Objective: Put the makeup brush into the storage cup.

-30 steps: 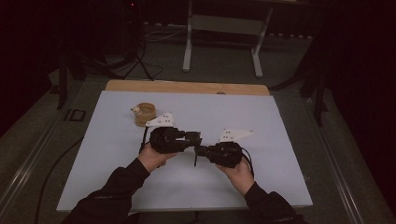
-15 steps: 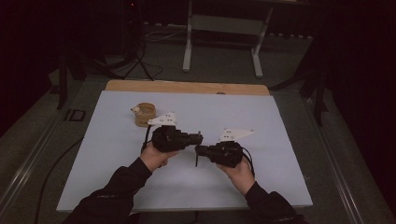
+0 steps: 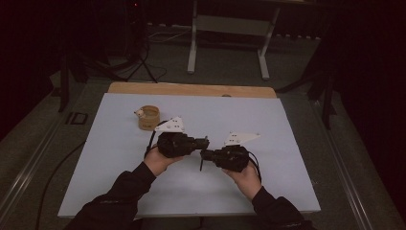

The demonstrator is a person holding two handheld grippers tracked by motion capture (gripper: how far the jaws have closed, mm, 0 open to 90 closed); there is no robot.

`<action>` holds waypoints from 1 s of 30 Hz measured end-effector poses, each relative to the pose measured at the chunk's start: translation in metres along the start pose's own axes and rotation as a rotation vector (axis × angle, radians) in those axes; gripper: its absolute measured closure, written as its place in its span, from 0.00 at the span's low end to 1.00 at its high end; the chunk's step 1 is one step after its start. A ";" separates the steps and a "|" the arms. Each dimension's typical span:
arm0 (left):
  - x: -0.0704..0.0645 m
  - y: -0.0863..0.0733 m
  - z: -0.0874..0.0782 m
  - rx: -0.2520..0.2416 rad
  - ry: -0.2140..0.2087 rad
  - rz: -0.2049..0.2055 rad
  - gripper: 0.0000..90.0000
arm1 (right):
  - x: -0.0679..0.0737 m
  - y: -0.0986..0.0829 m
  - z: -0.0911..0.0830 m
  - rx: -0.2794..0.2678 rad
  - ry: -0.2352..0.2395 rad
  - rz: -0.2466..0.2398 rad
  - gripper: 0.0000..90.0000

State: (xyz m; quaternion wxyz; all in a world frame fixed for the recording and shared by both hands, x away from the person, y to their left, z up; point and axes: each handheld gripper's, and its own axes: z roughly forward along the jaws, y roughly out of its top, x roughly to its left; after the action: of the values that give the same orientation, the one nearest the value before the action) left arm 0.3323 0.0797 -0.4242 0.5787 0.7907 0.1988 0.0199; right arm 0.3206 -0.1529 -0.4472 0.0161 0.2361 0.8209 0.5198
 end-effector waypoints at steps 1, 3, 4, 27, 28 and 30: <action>0.000 0.001 0.000 0.000 -0.002 -0.002 0.95 | 0.000 0.000 0.000 -0.004 -0.001 0.000 0.95; -0.001 0.002 0.000 -0.002 0.004 0.007 0.95 | 0.000 0.001 -0.001 -0.003 0.000 0.005 0.94; -0.001 0.003 0.000 -0.008 0.000 0.004 0.95 | 0.001 0.002 -0.002 -0.007 -0.011 -0.004 0.94; 0.010 0.020 -0.039 -0.128 0.164 0.065 0.95 | -0.010 -0.007 -0.018 -0.067 -0.057 0.003 0.17; 0.011 0.020 -0.041 -0.135 0.166 0.063 0.95 | -0.010 -0.008 -0.019 -0.066 -0.075 -0.004 0.17; 0.012 0.021 -0.044 -0.141 0.169 0.059 0.95 | -0.011 -0.009 -0.020 -0.068 -0.087 -0.010 0.16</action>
State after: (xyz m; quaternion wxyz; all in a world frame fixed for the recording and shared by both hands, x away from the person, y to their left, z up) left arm 0.3380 0.1180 -0.3930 0.6131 0.7491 0.2217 0.1176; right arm 0.3212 -0.1775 -0.4476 0.0624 0.2537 0.8025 0.5364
